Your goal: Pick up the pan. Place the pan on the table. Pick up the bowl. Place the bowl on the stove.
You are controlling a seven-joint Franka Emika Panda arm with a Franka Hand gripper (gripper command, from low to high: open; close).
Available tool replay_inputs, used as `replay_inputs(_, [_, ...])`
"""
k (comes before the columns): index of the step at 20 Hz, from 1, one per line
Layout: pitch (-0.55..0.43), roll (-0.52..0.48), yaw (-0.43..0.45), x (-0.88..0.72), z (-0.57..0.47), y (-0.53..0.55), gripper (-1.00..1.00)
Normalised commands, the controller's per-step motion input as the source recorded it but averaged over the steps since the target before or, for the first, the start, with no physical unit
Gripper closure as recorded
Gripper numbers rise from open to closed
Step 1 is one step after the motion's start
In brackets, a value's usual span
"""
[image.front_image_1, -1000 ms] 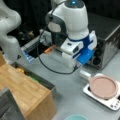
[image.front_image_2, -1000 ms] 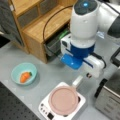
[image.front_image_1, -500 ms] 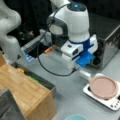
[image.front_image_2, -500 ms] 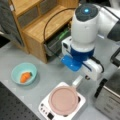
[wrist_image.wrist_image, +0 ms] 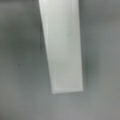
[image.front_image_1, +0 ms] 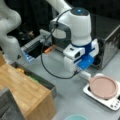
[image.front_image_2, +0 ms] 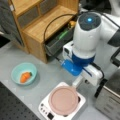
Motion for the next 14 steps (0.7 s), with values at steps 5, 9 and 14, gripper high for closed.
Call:
replay_inputs(5, [-0.018,-0.009,0.158,0.16,-0.11,-0.08,-1.0])
replay_inputs(9, [-0.028,-0.001,0.106,0.2,-0.14,-0.07,-1.0])
replay_inputs(14, [0.004,-0.012,0.084,0.15,-0.02,-0.04,-1.0])
